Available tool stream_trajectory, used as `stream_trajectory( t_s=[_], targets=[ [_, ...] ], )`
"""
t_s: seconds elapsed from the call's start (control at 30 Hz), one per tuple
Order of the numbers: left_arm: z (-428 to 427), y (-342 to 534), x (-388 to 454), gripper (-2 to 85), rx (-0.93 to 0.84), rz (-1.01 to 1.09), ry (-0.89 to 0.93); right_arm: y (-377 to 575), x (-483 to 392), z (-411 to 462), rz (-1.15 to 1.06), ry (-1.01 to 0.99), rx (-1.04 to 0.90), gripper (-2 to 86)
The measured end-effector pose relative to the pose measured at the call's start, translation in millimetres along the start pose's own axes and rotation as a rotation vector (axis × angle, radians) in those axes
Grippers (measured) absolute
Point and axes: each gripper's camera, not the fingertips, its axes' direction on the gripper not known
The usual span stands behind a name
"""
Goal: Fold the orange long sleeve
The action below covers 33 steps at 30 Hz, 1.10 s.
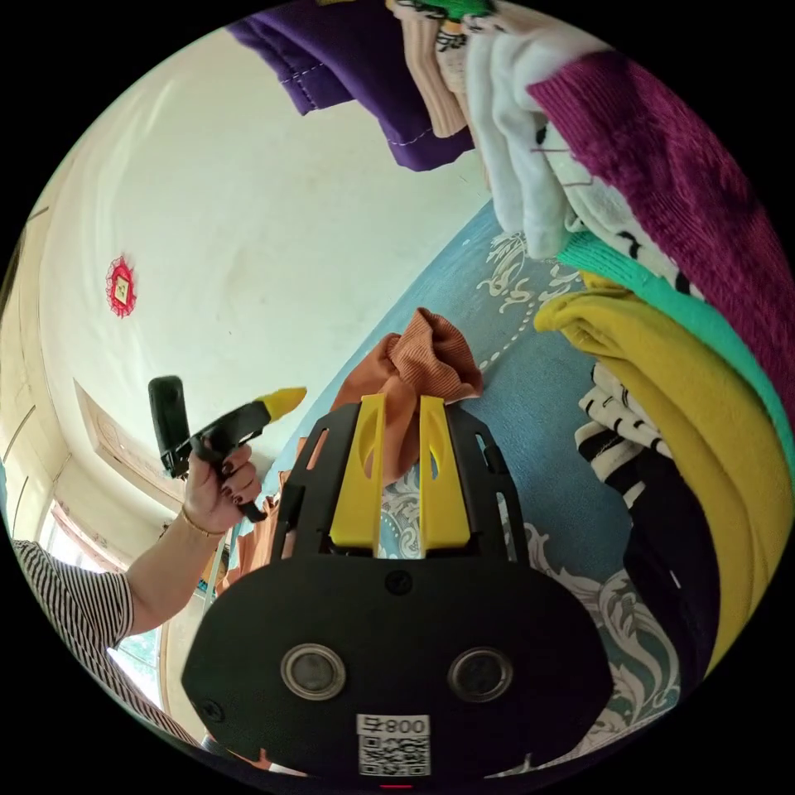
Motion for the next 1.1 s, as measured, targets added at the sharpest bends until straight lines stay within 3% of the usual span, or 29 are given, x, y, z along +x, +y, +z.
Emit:
stream_trajectory(
  t_s=[0.1, 0.27, 0.5, 0.77, 1.1],
  targets=[
    [47.3, -42.2, -14.5, 8.6, -0.134, 0.056, 0.073, -0.6, 9.0, 6.4, 0.001, -0.001, 0.0, 7.2],
    [107.4, -57.5, -17.5, 5.2, -0.357, 0.143, 0.017, -3.4, 17.2, 17.9, -0.005, 0.011, -0.007, 7.1],
    [38.1, -3.5, -39.2, 2.2, -0.092, 0.07, 0.018, -7.1, 16.8, 32.2, -0.047, -0.04, 0.025, 7.4],
    [1.4, 90.4, -64.4, 2.1, 0.047, -0.008, 0.118, -14.7, 12.6, 43.4, -0.044, -0.138, 0.091, 10.6],
    [-56.2, 262.7, -98.1, 2.5, 0.242, -0.111, 0.172, -36.4, -50.0, 68.3, -0.225, -0.352, 0.056, 3.0]
  ],
)
